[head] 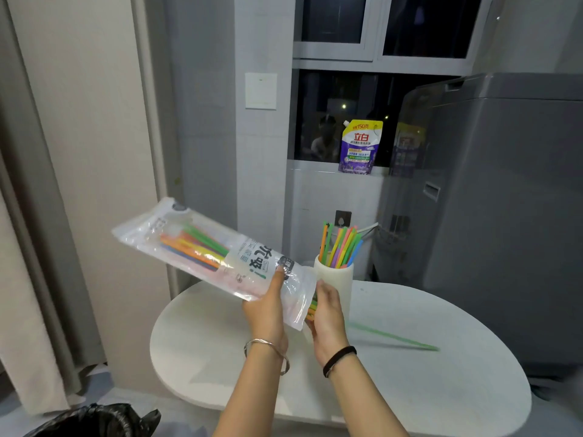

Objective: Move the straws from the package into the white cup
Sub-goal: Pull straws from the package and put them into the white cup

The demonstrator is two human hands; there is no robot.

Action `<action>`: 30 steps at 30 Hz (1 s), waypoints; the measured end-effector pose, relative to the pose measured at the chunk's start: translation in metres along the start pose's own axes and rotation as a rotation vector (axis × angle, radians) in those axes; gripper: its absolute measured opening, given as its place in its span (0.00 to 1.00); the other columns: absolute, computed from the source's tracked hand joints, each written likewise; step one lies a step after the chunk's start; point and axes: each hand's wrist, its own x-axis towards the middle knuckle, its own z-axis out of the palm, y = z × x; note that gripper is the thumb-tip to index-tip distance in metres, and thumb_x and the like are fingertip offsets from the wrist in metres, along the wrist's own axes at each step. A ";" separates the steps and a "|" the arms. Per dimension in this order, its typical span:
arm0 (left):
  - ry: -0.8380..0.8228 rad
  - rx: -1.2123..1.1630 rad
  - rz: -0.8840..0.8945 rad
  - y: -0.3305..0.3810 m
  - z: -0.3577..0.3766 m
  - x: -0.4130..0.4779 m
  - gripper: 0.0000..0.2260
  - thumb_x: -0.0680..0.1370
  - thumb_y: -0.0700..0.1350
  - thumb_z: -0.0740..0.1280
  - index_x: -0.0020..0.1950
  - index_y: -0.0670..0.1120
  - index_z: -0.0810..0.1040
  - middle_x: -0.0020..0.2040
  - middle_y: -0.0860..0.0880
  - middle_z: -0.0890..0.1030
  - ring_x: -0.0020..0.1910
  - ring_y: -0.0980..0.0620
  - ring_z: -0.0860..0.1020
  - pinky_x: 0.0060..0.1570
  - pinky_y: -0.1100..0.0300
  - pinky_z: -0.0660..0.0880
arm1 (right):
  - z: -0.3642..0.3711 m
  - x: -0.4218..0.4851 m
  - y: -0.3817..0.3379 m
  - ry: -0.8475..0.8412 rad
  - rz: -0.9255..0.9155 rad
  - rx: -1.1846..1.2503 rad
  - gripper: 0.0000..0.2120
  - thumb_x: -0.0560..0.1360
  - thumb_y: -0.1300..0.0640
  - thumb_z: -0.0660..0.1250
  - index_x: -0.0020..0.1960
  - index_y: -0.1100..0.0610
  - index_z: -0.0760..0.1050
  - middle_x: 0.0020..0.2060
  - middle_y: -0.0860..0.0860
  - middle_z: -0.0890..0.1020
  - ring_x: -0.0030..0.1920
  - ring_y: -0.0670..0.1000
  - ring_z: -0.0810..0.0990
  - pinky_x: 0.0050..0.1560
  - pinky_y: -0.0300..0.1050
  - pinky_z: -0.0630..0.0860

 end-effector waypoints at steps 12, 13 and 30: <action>0.042 -0.166 -0.234 -0.014 -0.016 0.012 0.18 0.73 0.43 0.72 0.62 0.45 0.75 0.56 0.46 0.81 0.44 0.50 0.80 0.40 0.56 0.77 | -0.014 0.015 0.002 -0.104 -0.177 -0.491 0.06 0.77 0.59 0.63 0.42 0.58 0.71 0.39 0.55 0.79 0.39 0.50 0.78 0.39 0.40 0.77; 0.041 -0.186 -0.254 -0.015 -0.017 0.012 0.18 0.74 0.43 0.71 0.63 0.45 0.74 0.58 0.45 0.80 0.47 0.48 0.80 0.45 0.53 0.78 | -0.015 0.016 0.000 -0.115 -0.178 -0.488 0.05 0.77 0.59 0.64 0.42 0.58 0.72 0.39 0.54 0.80 0.38 0.48 0.79 0.37 0.37 0.77; -0.111 -0.301 -0.356 -0.011 -0.007 0.000 0.22 0.79 0.41 0.65 0.73 0.45 0.68 0.57 0.41 0.80 0.41 0.46 0.80 0.22 0.56 0.78 | -0.023 0.015 -0.023 -0.073 -0.172 -0.272 0.06 0.75 0.56 0.67 0.43 0.58 0.80 0.24 0.43 0.75 0.24 0.41 0.70 0.25 0.31 0.66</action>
